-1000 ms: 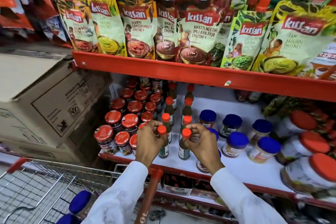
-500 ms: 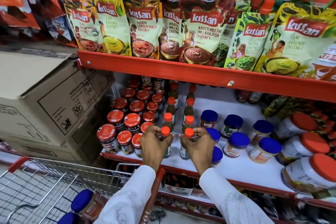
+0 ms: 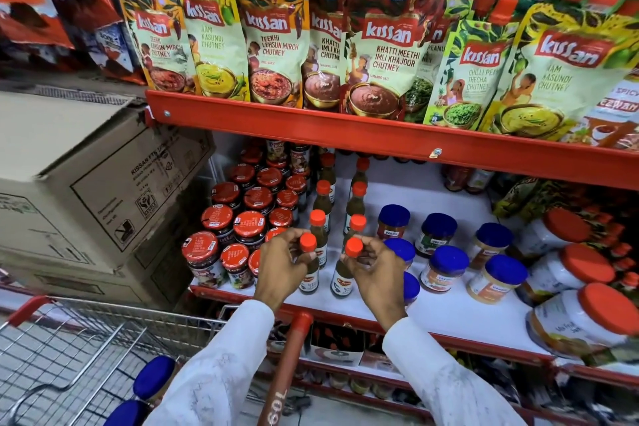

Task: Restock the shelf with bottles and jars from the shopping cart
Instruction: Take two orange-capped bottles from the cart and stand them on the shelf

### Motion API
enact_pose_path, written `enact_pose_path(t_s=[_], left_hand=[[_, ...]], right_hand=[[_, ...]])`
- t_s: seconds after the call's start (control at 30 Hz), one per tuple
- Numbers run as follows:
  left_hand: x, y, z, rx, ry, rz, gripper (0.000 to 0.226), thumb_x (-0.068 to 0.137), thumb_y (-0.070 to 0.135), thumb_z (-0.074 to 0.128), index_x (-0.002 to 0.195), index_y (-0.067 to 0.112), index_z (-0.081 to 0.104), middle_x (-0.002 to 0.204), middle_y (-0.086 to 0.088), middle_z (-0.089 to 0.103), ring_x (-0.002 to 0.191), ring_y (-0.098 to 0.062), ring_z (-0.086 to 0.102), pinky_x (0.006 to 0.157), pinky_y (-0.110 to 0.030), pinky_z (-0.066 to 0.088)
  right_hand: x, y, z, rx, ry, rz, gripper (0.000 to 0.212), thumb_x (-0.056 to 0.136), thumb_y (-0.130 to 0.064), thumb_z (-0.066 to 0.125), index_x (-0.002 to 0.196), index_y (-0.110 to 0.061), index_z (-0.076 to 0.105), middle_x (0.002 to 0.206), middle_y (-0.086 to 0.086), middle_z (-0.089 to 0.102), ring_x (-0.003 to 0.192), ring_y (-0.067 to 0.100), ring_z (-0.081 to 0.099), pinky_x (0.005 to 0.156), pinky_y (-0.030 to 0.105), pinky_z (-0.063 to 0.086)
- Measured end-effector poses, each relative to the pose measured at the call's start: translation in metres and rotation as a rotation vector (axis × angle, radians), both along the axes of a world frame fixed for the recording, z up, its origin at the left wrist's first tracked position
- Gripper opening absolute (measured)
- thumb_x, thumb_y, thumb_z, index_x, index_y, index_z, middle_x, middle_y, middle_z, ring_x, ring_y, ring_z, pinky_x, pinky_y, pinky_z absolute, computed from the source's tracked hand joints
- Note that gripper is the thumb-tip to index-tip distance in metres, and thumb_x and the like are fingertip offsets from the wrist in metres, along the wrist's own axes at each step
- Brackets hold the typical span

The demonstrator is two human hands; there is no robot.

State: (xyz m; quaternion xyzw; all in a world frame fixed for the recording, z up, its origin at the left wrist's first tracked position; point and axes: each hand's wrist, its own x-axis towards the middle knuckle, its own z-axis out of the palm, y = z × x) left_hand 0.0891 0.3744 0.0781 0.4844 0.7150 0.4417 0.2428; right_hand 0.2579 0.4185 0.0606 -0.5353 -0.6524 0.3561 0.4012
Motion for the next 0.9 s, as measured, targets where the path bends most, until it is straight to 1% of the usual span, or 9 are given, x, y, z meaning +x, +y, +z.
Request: enact_pose_path(t_s=[0.07,0.13,0.2,0.3,0.43,0.63,0.7,0.77,0.9], left_hand=[[0.0,0.001,0.002,-0.007,-0.005,-0.016,0.039,0.079,-0.006,0.07,0.11,0.017,0.069,0.089,0.008,0.069,0.08,0.009,0.063,0.069,0.002,0.047],[-0.001,0.002,0.002,-0.011,-0.008,-0.029,0.041,0.079,-0.008,0.068,0.112,0.016,0.068,0.095,0.005,0.07,0.082,0.004,0.063,0.068,0.004,0.045],[-0.001,0.003,0.001,-0.016,-0.004,-0.041,0.043,0.08,-0.009,0.067,0.115,0.015,0.067,0.097,0.004,0.07,0.085,-0.001,0.063,0.067,0.004,0.044],[-0.001,0.004,-0.001,-0.014,0.021,-0.059,0.043,0.08,-0.009,0.066,0.116,0.015,0.066,0.098,0.005,0.069,0.091,-0.005,0.063,0.067,0.006,0.042],[0.0,0.005,-0.004,-0.018,0.028,-0.073,0.044,0.08,-0.011,0.065,0.117,0.015,0.065,0.101,0.004,0.069,0.094,-0.006,0.062,0.069,0.006,0.042],[0.001,0.006,-0.01,-0.036,0.061,-0.083,0.046,0.08,-0.008,0.064,0.117,0.019,0.065,0.105,0.002,0.073,0.097,-0.007,0.065,0.072,0.004,0.045],[0.0,0.006,-0.01,-0.04,0.038,-0.078,0.046,0.08,-0.009,0.065,0.117,0.018,0.065,0.107,0.001,0.073,0.097,-0.007,0.066,0.072,0.004,0.044],[0.0,0.006,-0.012,-0.041,0.032,-0.081,0.045,0.08,-0.007,0.066,0.117,0.018,0.066,0.109,0.001,0.073,0.102,-0.009,0.066,0.074,0.004,0.044],[0.0,0.005,-0.013,-0.04,0.024,-0.081,0.044,0.08,-0.006,0.068,0.117,0.018,0.065,0.108,0.001,0.073,0.104,-0.009,0.066,0.079,-0.001,0.046]], right_hand=[[0.0,0.0,0.0,0.007,-0.015,0.008,0.036,0.077,-0.013,0.08,0.108,-0.026,0.068,0.092,-0.015,0.071,0.085,-0.002,0.066,0.08,0.015,0.052],[0.0,0.0,0.001,0.008,-0.025,0.012,0.037,0.078,-0.012,0.079,0.109,-0.026,0.068,0.091,-0.018,0.068,0.083,-0.007,0.063,0.077,0.009,0.048],[0.001,0.0,0.002,0.005,-0.029,0.014,0.038,0.078,-0.011,0.078,0.111,-0.026,0.068,0.092,-0.019,0.067,0.083,-0.009,0.061,0.076,0.007,0.046],[0.002,-0.001,0.002,0.006,-0.025,0.017,0.039,0.079,-0.009,0.078,0.112,-0.025,0.067,0.093,-0.018,0.066,0.084,-0.005,0.062,0.08,0.013,0.049],[0.002,-0.002,0.003,-0.002,-0.034,0.034,0.04,0.079,-0.007,0.076,0.114,-0.025,0.067,0.095,-0.017,0.066,0.089,0.003,0.064,0.083,0.019,0.051],[0.006,-0.004,0.003,0.018,-0.054,0.048,0.039,0.08,-0.009,0.076,0.115,-0.022,0.066,0.095,-0.014,0.066,0.089,0.006,0.065,0.084,0.02,0.05],[0.006,-0.004,0.003,0.022,-0.053,0.047,0.037,0.08,-0.009,0.077,0.113,-0.022,0.067,0.094,-0.012,0.068,0.089,0.008,0.067,0.083,0.021,0.052],[0.005,-0.005,0.003,0.026,-0.049,0.047,0.035,0.079,-0.009,0.077,0.109,-0.023,0.068,0.093,-0.01,0.071,0.088,0.009,0.068,0.083,0.022,0.054],[0.004,-0.007,0.006,0.024,-0.061,0.055,0.033,0.079,-0.008,0.077,0.108,-0.023,0.069,0.092,-0.008,0.072,0.086,0.008,0.069,0.081,0.022,0.055]])
